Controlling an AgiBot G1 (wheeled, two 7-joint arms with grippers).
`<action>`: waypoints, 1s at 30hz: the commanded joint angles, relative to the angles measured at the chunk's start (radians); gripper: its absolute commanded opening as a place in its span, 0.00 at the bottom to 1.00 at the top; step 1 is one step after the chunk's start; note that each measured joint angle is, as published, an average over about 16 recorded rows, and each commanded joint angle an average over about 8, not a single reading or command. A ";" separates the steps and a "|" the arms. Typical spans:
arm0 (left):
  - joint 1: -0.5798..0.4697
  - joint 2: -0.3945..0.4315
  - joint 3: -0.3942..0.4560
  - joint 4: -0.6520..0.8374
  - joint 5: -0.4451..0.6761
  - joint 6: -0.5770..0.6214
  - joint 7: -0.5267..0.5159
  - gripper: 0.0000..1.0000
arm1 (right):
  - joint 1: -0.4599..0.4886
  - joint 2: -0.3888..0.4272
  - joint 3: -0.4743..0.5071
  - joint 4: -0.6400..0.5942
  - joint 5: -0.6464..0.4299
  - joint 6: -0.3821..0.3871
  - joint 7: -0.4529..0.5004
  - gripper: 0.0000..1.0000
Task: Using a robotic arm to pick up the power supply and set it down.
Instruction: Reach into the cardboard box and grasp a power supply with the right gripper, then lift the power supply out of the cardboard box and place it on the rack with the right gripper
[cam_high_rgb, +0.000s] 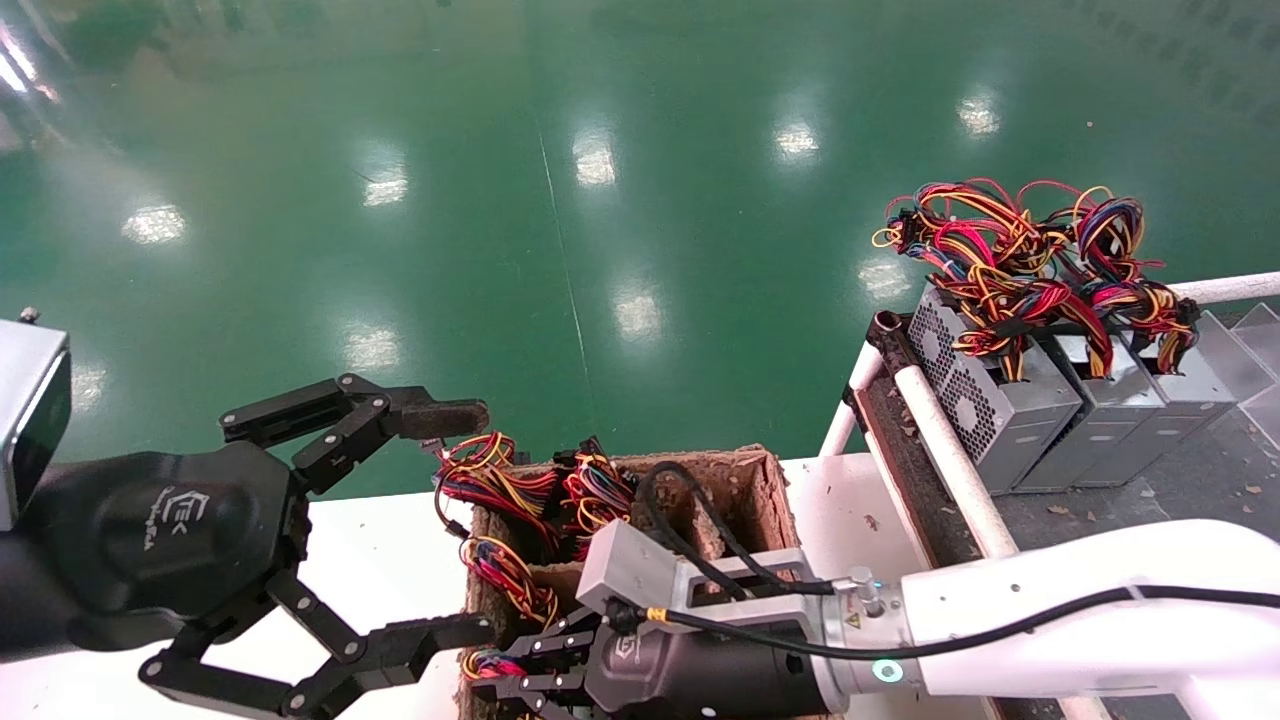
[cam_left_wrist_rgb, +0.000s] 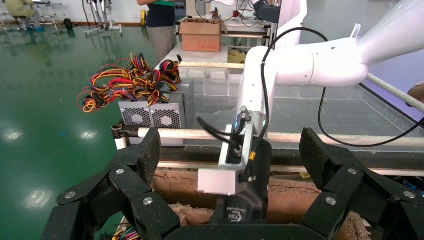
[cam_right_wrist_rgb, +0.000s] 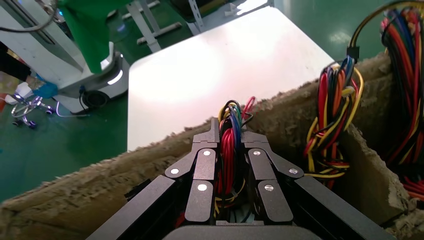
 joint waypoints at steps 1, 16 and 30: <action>0.000 0.000 0.000 0.000 0.000 0.000 0.000 1.00 | -0.003 0.009 0.006 0.015 0.011 -0.004 0.000 0.00; 0.000 0.000 0.000 0.000 0.000 0.000 0.000 1.00 | -0.019 0.143 0.183 0.042 0.264 -0.025 -0.003 0.00; 0.000 0.000 0.000 0.000 0.000 0.000 0.000 1.00 | 0.027 0.336 0.370 -0.002 0.495 -0.142 -0.036 0.00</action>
